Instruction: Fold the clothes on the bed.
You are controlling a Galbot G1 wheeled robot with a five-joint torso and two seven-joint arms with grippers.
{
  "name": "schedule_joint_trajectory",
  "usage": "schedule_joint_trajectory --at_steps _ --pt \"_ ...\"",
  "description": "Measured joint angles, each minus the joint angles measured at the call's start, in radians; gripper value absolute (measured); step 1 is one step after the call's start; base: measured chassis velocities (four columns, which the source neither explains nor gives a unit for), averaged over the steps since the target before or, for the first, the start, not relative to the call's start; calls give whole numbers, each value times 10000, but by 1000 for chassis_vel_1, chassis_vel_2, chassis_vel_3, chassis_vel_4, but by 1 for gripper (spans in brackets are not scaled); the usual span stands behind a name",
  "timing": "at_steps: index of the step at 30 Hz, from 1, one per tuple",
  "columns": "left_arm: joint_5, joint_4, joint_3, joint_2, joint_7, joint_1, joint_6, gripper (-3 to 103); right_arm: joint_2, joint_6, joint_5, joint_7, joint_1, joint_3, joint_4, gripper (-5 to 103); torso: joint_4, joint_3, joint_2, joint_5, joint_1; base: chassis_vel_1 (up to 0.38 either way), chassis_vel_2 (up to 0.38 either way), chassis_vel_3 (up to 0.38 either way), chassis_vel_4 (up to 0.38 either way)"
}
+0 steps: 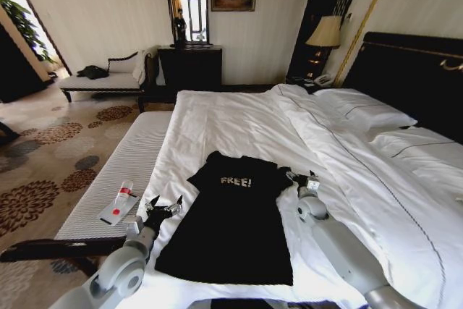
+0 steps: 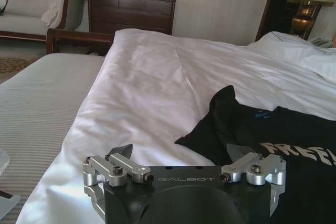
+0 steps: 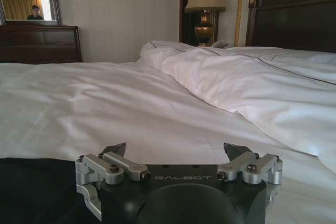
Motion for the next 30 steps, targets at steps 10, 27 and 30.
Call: schedule_joint_trajectory --at_steps 10,27,30 --pt "-2603 2920 2124 -160 271 -4541 210 100 -131 -81 111 -207 67 -216 -123 100 -14 1 0 0 1 0 0 0 0" --pt "-2483 6345 4356 -2481 917 -6777 213 103 -235 -102 217 -175 160 -151 -450 100 -6 1 -1 3 2 0 0 0 0" --pt "-2458 6533 4445 -2674 802 -6850 215 95 -234 -80 211 -162 129 -129 -457 100 -4 1 -1 2 2 0 0 0 0"
